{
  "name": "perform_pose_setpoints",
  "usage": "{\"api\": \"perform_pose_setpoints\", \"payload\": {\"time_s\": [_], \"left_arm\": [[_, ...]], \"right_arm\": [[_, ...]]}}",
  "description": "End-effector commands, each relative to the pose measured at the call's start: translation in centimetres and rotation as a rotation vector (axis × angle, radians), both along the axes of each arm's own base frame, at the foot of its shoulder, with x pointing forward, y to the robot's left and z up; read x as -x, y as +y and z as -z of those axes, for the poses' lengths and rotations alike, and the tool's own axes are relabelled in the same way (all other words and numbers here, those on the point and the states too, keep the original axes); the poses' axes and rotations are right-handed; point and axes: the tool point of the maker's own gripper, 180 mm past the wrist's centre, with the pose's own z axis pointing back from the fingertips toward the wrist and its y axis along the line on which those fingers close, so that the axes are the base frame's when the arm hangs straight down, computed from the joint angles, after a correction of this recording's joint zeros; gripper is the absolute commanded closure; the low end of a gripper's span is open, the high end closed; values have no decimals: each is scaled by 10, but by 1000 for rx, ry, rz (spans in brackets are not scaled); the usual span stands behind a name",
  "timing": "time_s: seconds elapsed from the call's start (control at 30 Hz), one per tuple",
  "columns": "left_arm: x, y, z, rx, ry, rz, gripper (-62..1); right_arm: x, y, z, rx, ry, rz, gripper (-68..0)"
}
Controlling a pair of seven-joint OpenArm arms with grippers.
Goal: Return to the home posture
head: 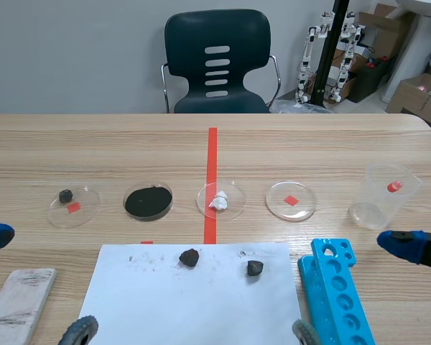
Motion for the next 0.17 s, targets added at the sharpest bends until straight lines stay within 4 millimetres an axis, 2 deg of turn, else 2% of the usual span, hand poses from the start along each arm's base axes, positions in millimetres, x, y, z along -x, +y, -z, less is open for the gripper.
{"api": "perform_pose_setpoints", "payload": {"time_s": [0.0,0.13], "left_arm": [[0,-3,-5,24,-13,2,-623],[0,-3,-5,24,-13,2,-623]], "right_arm": [[-2,1,-7,-16,-23,3,-679],[-2,1,-7,-16,-23,3,-679]]}}
